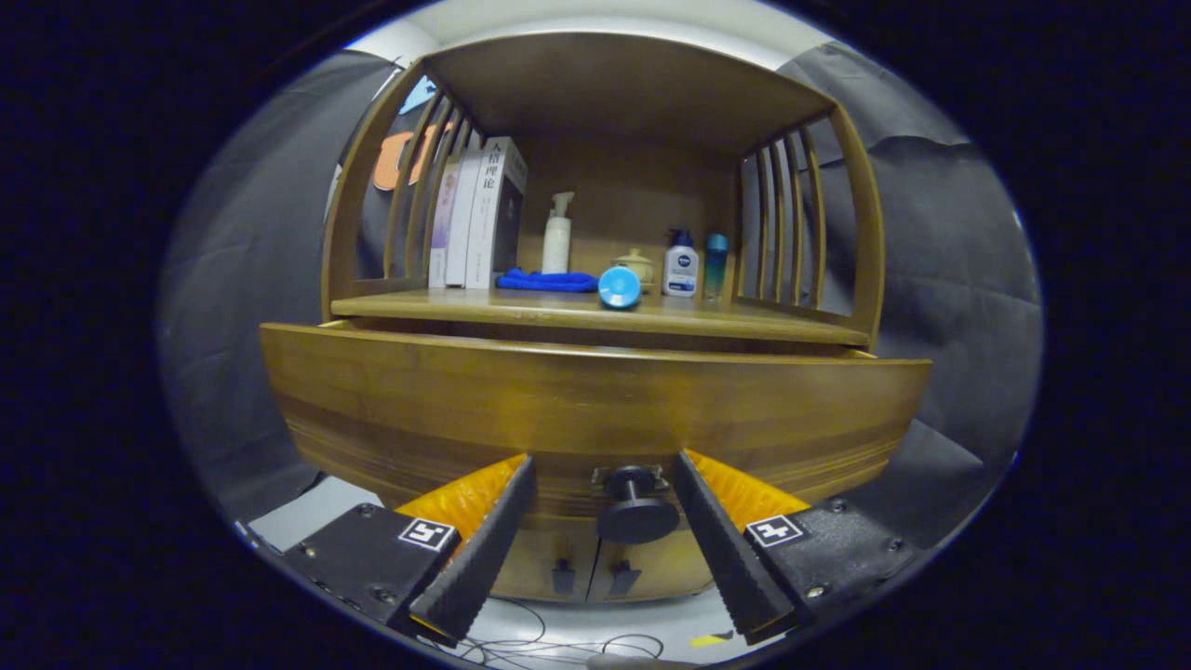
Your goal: Pull open the drawer, take out the items inside it, and place them on the countertop above the cabinet.
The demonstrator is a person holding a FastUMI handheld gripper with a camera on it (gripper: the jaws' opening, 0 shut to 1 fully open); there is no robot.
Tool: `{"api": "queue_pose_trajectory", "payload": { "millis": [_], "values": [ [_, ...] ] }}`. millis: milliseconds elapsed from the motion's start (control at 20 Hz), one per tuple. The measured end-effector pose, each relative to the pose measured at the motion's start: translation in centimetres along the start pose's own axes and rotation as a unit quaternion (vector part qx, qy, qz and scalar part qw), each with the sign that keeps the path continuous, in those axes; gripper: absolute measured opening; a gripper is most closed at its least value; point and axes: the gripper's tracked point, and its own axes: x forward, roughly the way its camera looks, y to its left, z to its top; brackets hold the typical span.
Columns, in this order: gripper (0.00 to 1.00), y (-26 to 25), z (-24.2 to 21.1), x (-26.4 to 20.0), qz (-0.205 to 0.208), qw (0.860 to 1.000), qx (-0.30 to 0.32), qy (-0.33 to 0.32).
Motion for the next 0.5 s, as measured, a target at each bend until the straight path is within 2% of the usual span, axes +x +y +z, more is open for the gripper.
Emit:
{"api": "queue_pose_trajectory", "payload": {
  "millis": [500],
  "values": [
    [0.99, 0.7, 1.4, 4.6, 0.006, 1.0, 0.014, -0.002]
  ]
}}
